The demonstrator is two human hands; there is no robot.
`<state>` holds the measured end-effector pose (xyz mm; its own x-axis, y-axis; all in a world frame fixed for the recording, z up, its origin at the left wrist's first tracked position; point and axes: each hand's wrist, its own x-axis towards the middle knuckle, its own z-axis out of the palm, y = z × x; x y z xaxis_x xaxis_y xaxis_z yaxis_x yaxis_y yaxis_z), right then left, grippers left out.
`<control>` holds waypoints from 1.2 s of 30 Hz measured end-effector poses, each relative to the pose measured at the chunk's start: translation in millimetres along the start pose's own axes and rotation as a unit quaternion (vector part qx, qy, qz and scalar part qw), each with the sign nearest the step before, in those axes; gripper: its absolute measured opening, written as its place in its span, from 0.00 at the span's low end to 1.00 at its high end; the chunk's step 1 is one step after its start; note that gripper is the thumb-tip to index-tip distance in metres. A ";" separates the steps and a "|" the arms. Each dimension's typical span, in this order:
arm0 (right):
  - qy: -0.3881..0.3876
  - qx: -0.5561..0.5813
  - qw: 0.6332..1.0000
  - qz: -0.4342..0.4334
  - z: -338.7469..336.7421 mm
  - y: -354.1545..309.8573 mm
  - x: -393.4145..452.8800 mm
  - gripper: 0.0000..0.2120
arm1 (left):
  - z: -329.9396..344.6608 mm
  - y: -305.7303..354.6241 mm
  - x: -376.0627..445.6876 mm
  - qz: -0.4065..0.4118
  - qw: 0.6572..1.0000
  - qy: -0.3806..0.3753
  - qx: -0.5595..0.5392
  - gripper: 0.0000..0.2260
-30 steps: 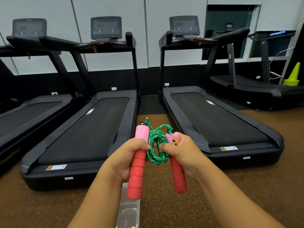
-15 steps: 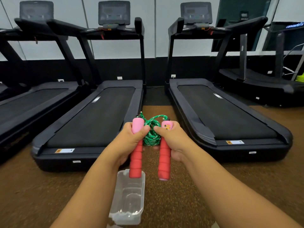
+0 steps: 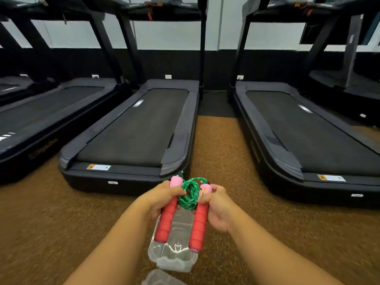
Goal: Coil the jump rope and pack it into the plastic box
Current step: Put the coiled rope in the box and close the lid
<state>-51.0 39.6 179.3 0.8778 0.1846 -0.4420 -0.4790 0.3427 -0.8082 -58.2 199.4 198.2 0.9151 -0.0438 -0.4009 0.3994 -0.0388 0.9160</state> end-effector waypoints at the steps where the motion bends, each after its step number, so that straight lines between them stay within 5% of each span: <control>1: 0.005 0.001 1.000 0.003 -1.0 6.8 8.4 0.29 | -2.5 -7.8 11.2 -0.005 1.000 -0.001 0.002 0.05; 9: 0.076 -0.023 0.996 0.048 -18.0 77.1 99.0 0.30 | -19.4 -73.4 95.9 -0.090 0.995 0.017 -0.032 0.15; 14: 0.122 -0.096 0.984 0.087 -24.9 129.9 147.9 0.31 | -23.8 -126.8 132.7 -0.139 0.986 0.047 -0.073 0.13; 24: 0.201 -0.152 0.961 0.119 -27.4 188.3 228.7 0.29 | -22.6 -197.4 196.1 -0.157 0.978 0.115 -0.080 0.19; 28: 0.247 -0.100 0.949 0.166 -25.6 214.1 238.7 0.20 | -9.7 -210.8 203.2 -0.157 0.978 0.110 -0.086 0.11; 36: 0.231 -0.094 0.960 0.130 -34.6 237.4 264.8 0.08 | -18.8 -261.0 239.5 -0.180 0.970 0.159 -0.036 0.18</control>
<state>67.6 137.9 -143.0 0.6547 -0.2006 -0.7288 -0.7119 0.1602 -0.6837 57.8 217.8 -136.5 0.6817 0.2707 -0.6798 0.6889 0.0755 0.7209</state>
